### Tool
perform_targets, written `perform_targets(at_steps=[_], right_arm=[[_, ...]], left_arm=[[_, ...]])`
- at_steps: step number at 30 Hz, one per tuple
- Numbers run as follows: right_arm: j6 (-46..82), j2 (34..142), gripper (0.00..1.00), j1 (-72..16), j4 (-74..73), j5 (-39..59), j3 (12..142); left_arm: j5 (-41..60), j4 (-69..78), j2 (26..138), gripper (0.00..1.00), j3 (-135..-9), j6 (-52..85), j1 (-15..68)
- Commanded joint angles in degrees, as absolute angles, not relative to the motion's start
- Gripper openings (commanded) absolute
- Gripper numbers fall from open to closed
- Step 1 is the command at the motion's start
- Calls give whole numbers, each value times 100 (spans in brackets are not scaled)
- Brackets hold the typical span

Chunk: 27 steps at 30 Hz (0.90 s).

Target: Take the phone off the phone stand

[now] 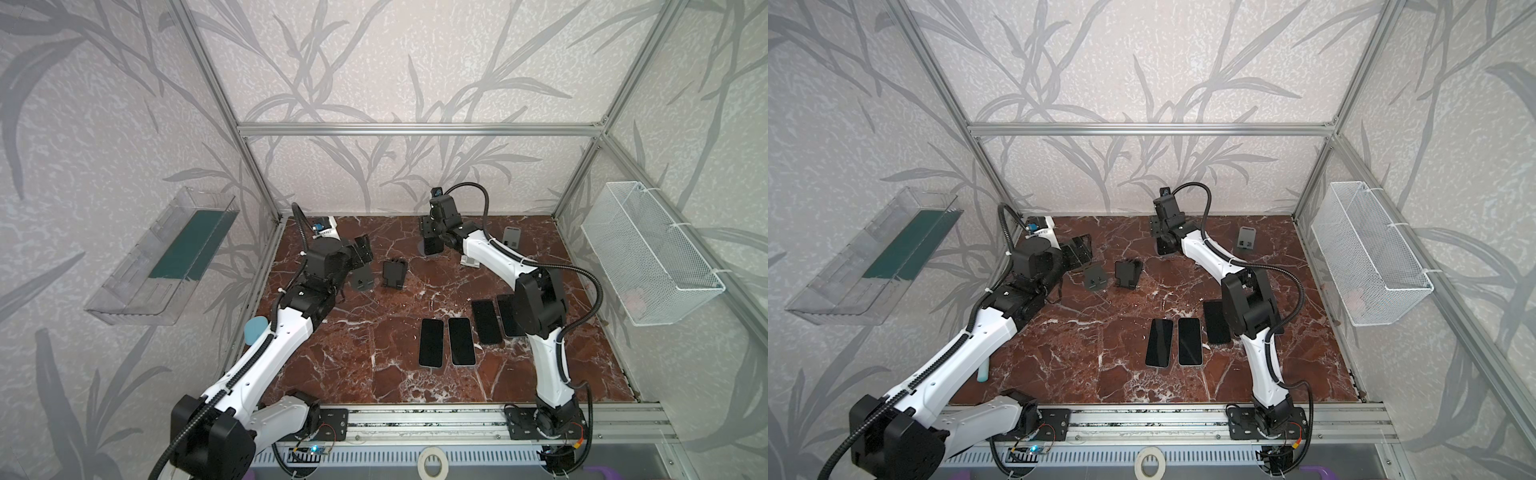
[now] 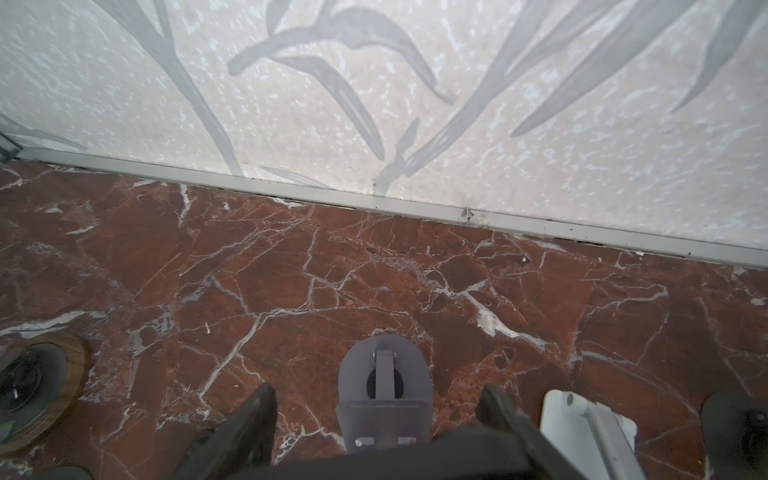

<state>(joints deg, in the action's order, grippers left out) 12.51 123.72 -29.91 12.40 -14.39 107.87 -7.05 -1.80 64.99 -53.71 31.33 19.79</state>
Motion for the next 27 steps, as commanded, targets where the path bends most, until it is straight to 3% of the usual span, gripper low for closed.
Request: perform_targets(at_steps=[1,18,27], right_arm=[[1243,11778,67,-3090,788,-1485,10591],[1408,10464,67,-3512,626,-1854,9069],[1663,9539,67,-4268,330,-2558,8011]], left_arm=[[-761,-97,6541,98,-5266,3267,1942],[-940,27,6452,99,-5129,3365,1942],[-929,49,6382,99,-5102,3442,1942]])
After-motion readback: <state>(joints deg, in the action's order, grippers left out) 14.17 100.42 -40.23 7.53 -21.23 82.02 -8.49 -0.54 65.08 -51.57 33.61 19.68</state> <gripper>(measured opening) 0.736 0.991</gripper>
